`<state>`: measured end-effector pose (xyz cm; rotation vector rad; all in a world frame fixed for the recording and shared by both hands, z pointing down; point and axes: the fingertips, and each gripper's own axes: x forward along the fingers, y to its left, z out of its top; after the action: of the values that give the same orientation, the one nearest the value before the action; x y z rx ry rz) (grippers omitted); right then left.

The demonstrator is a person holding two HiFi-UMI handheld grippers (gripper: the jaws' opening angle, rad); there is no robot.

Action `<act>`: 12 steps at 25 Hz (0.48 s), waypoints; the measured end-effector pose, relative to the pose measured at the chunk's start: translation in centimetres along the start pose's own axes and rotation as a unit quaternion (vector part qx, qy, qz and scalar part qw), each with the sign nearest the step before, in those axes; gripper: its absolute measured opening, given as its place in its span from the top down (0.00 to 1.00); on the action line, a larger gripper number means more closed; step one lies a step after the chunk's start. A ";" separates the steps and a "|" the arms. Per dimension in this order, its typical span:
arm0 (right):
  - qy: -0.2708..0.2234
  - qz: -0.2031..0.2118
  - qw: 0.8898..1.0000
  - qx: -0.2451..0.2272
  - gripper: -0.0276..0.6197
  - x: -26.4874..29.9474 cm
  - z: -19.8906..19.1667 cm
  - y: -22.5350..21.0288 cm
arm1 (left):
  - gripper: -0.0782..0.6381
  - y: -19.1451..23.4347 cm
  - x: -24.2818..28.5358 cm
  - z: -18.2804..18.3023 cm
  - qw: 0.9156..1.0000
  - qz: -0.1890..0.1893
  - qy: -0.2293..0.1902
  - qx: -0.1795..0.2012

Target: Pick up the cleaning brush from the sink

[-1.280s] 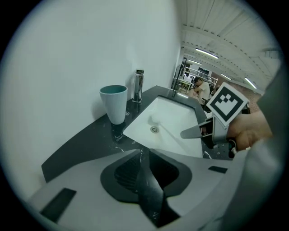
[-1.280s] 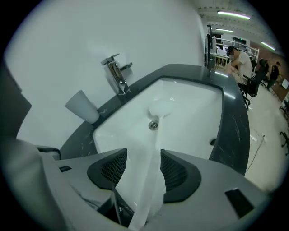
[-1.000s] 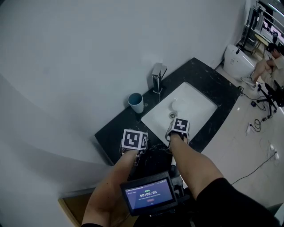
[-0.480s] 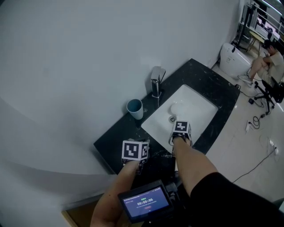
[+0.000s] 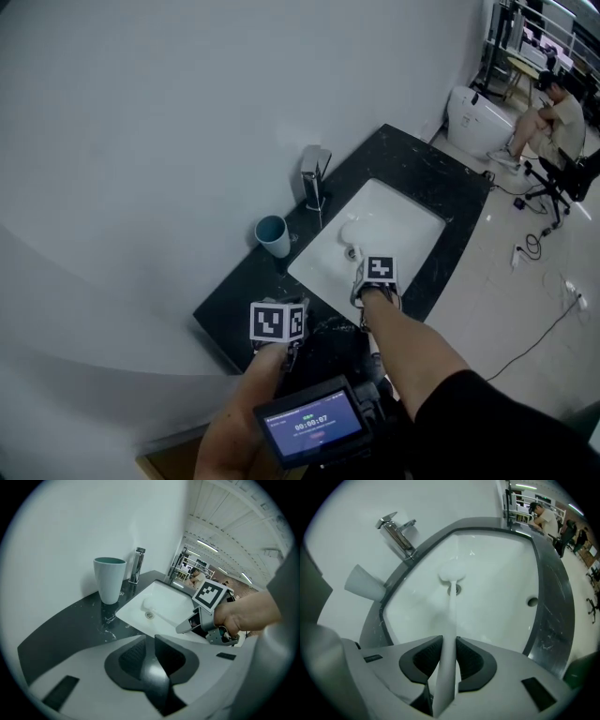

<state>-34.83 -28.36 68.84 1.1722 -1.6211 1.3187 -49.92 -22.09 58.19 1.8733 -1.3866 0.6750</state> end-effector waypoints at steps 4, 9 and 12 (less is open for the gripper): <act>-0.027 0.055 0.998 0.013 0.83 -3.0 -0.7 -0.2 | 0.79 -2.4 -0.8 0.5 0.999 -0.012 -0.023 0.019; -0.064 0.118 0.990 -0.044 0.83 -6.9 -0.7 -0.8 | 0.79 -5.5 -1.2 1.3 0.998 -0.027 -0.060 0.008; -0.091 0.167 0.979 -0.068 0.83 -9.3 -0.5 -1.5 | 0.79 -7.5 -2.1 1.5 0.997 -0.015 -0.080 0.005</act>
<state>-30.45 -26.12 60.75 0.9895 -2.0783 1.3057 -43.31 -20.64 54.02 1.9886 -1.4548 0.5283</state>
